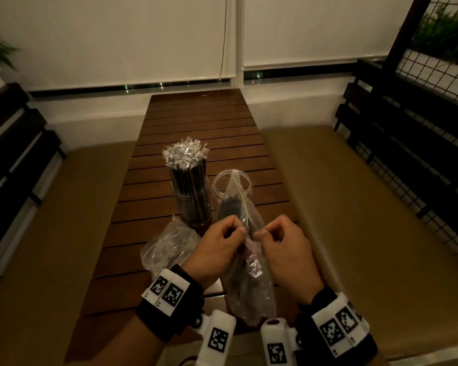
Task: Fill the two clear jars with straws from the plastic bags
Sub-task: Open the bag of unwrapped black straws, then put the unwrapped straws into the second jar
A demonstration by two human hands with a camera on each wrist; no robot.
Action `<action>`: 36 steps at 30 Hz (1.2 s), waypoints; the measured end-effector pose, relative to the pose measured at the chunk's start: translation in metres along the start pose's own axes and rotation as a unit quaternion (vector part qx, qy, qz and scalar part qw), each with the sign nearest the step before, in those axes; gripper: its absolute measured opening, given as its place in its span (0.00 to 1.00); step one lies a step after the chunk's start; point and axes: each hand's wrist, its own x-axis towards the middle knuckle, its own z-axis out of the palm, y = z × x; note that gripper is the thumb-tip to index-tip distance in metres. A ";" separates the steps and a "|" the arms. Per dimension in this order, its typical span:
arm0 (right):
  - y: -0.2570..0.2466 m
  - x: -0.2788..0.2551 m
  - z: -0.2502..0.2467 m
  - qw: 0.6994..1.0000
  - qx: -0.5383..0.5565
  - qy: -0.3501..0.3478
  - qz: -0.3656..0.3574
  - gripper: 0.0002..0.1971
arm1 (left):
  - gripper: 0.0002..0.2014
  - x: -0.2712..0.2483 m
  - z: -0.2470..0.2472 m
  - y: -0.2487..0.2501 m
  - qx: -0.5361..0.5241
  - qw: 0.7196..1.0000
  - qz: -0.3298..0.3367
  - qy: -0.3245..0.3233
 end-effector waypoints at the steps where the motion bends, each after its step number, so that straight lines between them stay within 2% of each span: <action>1: 0.002 0.002 -0.003 1.000 0.006 0.015 0.012 0.05 | 0.10 -0.002 0.000 -0.001 -0.026 1.000 -0.013 -0.004; 5: 0.003 0.008 -0.014 0.997 0.053 0.034 0.039 0.04 | 0.09 -0.006 -0.004 -0.006 -0.011 1.000 -0.021 0.001; 9: 0.009 0.017 -0.024 0.997 0.041 0.038 0.044 0.05 | 0.13 -0.009 -0.013 -0.003 0.037 0.998 -0.001 0.057; 13: 0.013 0.024 -0.043 0.994 0.038 0.085 0.051 0.06 | 0.13 -0.012 -0.033 -0.005 0.049 0.992 0.019 0.116; 16: 0.021 0.029 -0.058 0.988 0.054 0.128 0.070 0.07 | 0.12 -0.013 -0.052 -0.015 -0.031 0.987 0.004 0.161; 18: 0.026 0.030 -0.065 0.984 0.070 0.133 0.094 0.07 | 0.12 -0.015 -0.060 -0.022 -0.091 0.982 -0.020 0.165; 21: 0.028 0.023 -0.066 0.987 0.095 0.100 0.082 0.07 | 0.17 -0.018 -0.058 -0.030 -0.125 0.983 -0.026 0.135; 22: 0.030 0.017 -0.064 0.989 0.103 0.079 0.074 0.12 | 0.18 -0.019 -0.055 -0.033 -0.131 0.983 -0.029 0.129; 26: 0.061 -0.002 -0.056 0.987 0.129 -0.083 0.050 0.54 | 0.20 -0.018 -0.044 -0.039 -0.155 0.980 -0.032 0.122; 28: 0.082 -0.007 -0.050 0.978 0.108 -0.169 0.064 0.65 | 0.16 -0.017 -0.043 -0.042 -0.179 0.976 -0.033 0.119; 30: 0.092 -0.012 -0.042 0.970 0.086 -0.217 0.072 0.64 | 0.14 -0.016 -0.044 -0.048 -0.214 0.970 -0.044 0.103; 31: 0.095 -0.014 -0.038 0.969 0.072 -0.222 0.080 0.59 | 0.18 -0.015 -0.045 -0.052 -0.229 0.969 -0.052 0.080; 33: 0.097 -0.014 -0.030 0.970 0.055 -0.220 0.087 0.45 | 0.34 -0.013 -0.046 -0.063 -0.216 0.975 -0.056 0.004; 34: 0.102 -0.014 -0.027 0.971 0.052 -0.215 0.091 0.42 | 0.42 -0.013 -0.046 -0.068 -0.180 0.981 -0.054 -0.038; 35: 0.106 -0.013 -0.023 0.971 0.047 -0.215 0.097 0.43 | 0.47 -0.012 -0.045 -0.069 -0.136 0.986 -0.057 -0.074; 36: 0.110 -0.011 -0.020 0.972 0.036 -0.213 0.088 0.44 | 0.48 -0.011 -0.045 -0.075 -0.090 0.988 -0.073 -0.105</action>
